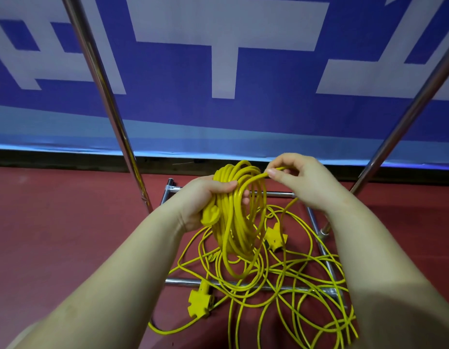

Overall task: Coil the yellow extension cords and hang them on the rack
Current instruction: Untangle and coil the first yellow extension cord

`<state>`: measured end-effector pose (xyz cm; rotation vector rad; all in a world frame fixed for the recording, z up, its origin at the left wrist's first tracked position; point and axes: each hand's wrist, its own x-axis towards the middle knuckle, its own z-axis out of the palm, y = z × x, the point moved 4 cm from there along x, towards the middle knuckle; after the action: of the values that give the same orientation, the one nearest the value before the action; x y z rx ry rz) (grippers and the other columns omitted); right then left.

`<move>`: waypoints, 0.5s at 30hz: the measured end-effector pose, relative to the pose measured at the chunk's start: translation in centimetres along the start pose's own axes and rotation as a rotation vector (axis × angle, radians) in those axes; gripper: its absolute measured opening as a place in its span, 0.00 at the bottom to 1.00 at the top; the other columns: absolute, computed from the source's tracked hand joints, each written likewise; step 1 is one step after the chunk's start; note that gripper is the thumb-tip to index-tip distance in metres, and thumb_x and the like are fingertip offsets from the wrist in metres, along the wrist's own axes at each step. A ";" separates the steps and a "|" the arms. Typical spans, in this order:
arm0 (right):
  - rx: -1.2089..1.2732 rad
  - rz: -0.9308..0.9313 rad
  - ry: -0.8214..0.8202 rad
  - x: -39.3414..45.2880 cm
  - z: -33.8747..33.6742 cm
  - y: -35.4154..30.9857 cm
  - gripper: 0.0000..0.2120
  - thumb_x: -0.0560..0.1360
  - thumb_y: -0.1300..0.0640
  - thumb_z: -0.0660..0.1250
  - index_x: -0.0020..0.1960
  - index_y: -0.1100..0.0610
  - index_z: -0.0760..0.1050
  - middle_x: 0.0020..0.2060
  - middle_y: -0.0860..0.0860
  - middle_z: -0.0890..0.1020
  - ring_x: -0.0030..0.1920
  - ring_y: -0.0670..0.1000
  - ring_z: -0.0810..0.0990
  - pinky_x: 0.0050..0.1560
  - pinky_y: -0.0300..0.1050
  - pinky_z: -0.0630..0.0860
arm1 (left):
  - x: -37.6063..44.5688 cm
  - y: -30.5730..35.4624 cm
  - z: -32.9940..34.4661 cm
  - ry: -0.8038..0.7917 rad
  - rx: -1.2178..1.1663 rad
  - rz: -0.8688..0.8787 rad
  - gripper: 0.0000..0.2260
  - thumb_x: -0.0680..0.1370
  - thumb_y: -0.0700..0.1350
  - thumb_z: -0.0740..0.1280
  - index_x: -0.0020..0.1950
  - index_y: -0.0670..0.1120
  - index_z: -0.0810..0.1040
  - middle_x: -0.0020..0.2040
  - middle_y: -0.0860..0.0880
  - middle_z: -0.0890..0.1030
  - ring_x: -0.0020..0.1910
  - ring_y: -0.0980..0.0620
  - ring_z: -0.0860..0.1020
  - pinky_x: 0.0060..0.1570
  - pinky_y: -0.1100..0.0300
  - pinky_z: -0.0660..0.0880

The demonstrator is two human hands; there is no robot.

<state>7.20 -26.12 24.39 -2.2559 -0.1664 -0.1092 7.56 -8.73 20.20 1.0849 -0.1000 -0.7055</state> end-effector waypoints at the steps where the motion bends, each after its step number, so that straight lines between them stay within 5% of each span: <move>1: -0.012 -0.013 -0.021 0.0 0.5 -0.2 0.06 0.74 0.55 0.69 0.40 0.46 0.76 0.35 0.51 0.73 0.35 0.46 0.68 0.37 0.35 0.67 | 0.1 -0.1 0.0 0.008 0.017 -0.002 0.08 0.72 0.38 0.63 0.48 0.38 0.77 0.37 0.44 0.83 0.35 0.50 0.83 0.37 0.57 0.81; 4: -0.035 -0.024 0.019 0.1 1.5 -0.5 0.03 0.72 0.54 0.70 0.42 0.46 0.77 0.33 0.50 0.73 0.34 0.46 0.68 0.39 0.44 0.69 | 0.4 -0.6 -0.1 0.034 0.078 -0.001 0.07 0.76 0.36 0.62 0.50 0.40 0.78 0.39 0.44 0.84 0.36 0.50 0.83 0.40 0.55 0.81; 15: 0.041 -0.046 0.036 0.0 2.3 -1.6 0.08 0.68 0.54 0.75 0.38 0.50 0.75 0.32 0.47 0.79 0.30 0.40 0.71 0.34 0.35 0.68 | 0.5 -0.2 0.1 0.047 0.228 0.125 0.10 0.67 0.38 0.70 0.48 0.41 0.78 0.38 0.46 0.82 0.34 0.53 0.81 0.37 0.57 0.80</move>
<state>6.95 -23.34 24.16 -2.2082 -0.1991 -0.1694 7.79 -9.13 20.01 1.3010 -0.2102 -0.5649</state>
